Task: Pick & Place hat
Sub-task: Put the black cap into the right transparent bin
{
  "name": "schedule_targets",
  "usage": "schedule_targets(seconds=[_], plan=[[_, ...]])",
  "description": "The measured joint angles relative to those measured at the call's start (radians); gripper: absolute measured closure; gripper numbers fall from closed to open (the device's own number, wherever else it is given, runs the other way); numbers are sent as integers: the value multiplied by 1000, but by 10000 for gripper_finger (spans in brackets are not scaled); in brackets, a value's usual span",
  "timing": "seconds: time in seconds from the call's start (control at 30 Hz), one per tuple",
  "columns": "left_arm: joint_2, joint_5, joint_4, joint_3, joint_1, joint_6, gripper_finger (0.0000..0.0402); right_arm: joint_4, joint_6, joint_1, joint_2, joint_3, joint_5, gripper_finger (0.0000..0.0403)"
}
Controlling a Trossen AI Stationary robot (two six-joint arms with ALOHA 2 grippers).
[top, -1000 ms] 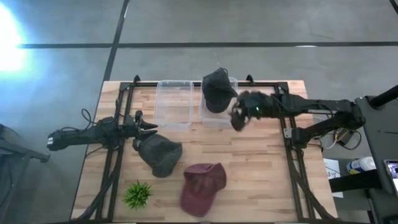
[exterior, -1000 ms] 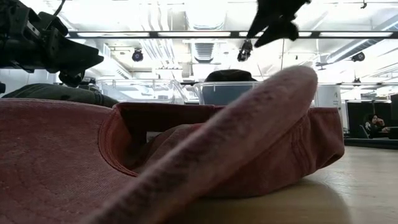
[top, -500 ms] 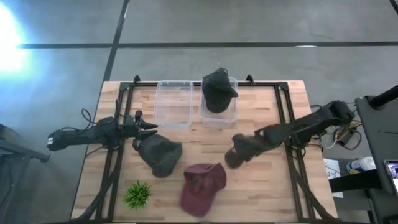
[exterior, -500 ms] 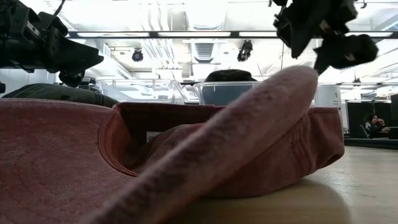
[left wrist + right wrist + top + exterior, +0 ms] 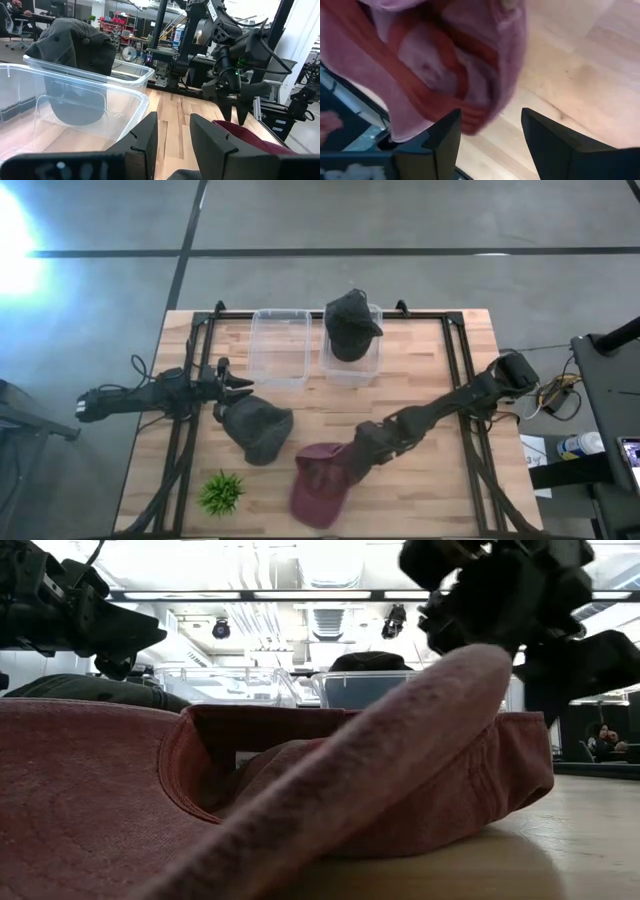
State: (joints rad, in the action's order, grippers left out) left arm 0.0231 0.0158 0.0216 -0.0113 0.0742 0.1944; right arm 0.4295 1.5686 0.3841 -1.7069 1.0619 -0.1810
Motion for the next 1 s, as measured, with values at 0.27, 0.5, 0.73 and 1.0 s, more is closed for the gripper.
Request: schedule_targets(seconds=[0.27,0.5,0.73,1.0], plan=[[0,0,0,0,0,0,294,4,4,-1,4,19,0,199],[1,1,153,0,0,458,294,11,28,0,17,19,-1,199],[5,131,202,0,1,952,294,29,0,-1,17,18,-1,199],[35,39,-231,-74,-3,1155,294,69,-44,-10,17,18,-12,199]])
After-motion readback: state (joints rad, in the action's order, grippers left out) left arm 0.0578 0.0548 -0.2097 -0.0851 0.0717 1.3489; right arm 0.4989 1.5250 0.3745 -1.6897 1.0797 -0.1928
